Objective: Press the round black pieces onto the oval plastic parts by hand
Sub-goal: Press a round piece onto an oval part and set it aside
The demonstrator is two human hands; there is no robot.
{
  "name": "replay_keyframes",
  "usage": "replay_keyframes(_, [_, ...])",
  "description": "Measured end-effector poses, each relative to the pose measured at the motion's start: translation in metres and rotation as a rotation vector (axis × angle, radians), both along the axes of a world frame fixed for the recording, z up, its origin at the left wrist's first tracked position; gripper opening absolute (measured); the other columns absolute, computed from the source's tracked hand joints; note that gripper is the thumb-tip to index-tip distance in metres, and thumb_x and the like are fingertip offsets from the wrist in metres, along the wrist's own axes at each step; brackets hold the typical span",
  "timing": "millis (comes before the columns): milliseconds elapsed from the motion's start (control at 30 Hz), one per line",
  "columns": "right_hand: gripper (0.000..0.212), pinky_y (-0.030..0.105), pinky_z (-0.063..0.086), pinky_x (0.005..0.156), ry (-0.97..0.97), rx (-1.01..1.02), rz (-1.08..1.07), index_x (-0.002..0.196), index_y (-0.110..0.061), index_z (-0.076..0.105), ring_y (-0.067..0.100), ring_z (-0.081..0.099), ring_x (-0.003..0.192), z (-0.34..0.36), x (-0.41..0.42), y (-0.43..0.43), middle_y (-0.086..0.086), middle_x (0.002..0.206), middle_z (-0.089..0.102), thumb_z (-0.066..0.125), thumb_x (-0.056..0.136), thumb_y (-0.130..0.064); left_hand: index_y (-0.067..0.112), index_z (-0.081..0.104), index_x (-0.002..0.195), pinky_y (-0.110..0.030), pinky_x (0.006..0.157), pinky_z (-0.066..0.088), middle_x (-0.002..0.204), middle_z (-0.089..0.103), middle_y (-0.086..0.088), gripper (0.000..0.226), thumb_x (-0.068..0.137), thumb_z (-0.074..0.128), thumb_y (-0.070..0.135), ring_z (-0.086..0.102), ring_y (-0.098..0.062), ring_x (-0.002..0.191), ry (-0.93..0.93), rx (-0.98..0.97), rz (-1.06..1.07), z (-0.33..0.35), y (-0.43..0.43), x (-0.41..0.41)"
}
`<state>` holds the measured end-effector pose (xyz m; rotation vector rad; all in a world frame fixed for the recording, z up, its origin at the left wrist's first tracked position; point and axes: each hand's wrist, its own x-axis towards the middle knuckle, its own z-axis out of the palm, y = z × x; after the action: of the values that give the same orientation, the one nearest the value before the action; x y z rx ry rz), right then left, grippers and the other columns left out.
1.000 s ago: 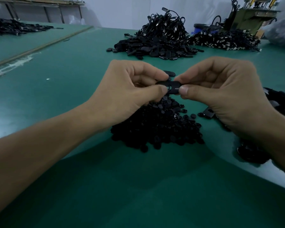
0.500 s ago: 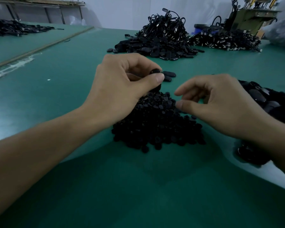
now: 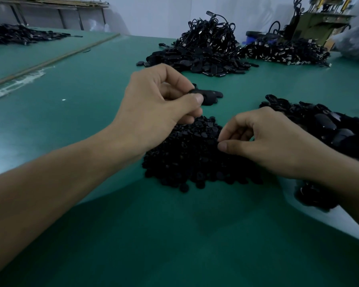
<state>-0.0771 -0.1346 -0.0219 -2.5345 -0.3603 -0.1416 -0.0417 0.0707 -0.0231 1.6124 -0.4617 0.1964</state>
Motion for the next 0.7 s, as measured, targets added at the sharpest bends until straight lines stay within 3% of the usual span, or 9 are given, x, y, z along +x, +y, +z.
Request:
replay_keyframes(133, [0.012, 0.006, 0.042, 0.062, -0.043, -0.02, 0.001, 0.075, -0.032, 0.07, -0.003, 0.06, 0.07, -0.0004, -0.0002, 0.001, -0.012, 0.07, 0.068, 0.077, 0.085, -0.028, 0.011, 0.069, 0.098, -0.023, 0.065, 0.059, 0.072, 0.075, -0.004, 0.014, 0.088, 0.075, 0.004, 0.075, -0.017, 0.071, 0.05, 0.022, -0.004, 0.0001, -0.001, 0.0001])
replay_keyframes(333, [0.017, 0.005, 0.042, 0.066, -0.087, -0.043, 0.055, 0.074, -0.035, 0.069, -0.001, 0.061, 0.076, 0.0034, -0.0037, 0.0036, -0.012, 0.072, 0.067, 0.075, 0.086, -0.025, 0.01, 0.074, 0.089, -0.023, 0.067, 0.059, 0.075, 0.076, -0.007, 0.009, 0.087, 0.074, 0.001, 0.074, -0.016, 0.072, 0.13, -0.05, -0.016, 0.0001, -0.0011, 0.0002])
replay_keyframes(567, [0.013, 0.013, 0.052, 0.069, -0.148, 0.161, 0.037, 0.087, -0.027, 0.06, -0.001, 0.068, 0.074, 0.0035, -0.0052, 0.0039, -0.014, 0.08, 0.073, 0.062, 0.097, -0.02, 0.008, 0.073, 0.092, -0.022, 0.067, 0.059, 0.075, 0.075, -0.007, 0.011, 0.086, 0.074, -0.001, 0.075, -0.018, 0.071, 0.161, -0.081, -0.034, -0.0007, -0.0005, 0.0007])
replay_keyframes(700, [0.009, 0.022, 0.056, 0.073, -0.19, 0.285, 0.02, 0.085, -0.026, 0.066, 0.004, 0.07, 0.074, 0.0062, -0.0045, 0.0038, -0.012, 0.081, 0.074, 0.071, 0.089, -0.021, 0.007, 0.073, 0.09, -0.021, 0.066, 0.059, 0.075, 0.076, -0.008, 0.011, 0.085, 0.074, -0.003, 0.076, -0.019, 0.072, 0.177, -0.074, -0.051, -0.0003, -0.0007, -0.0008])
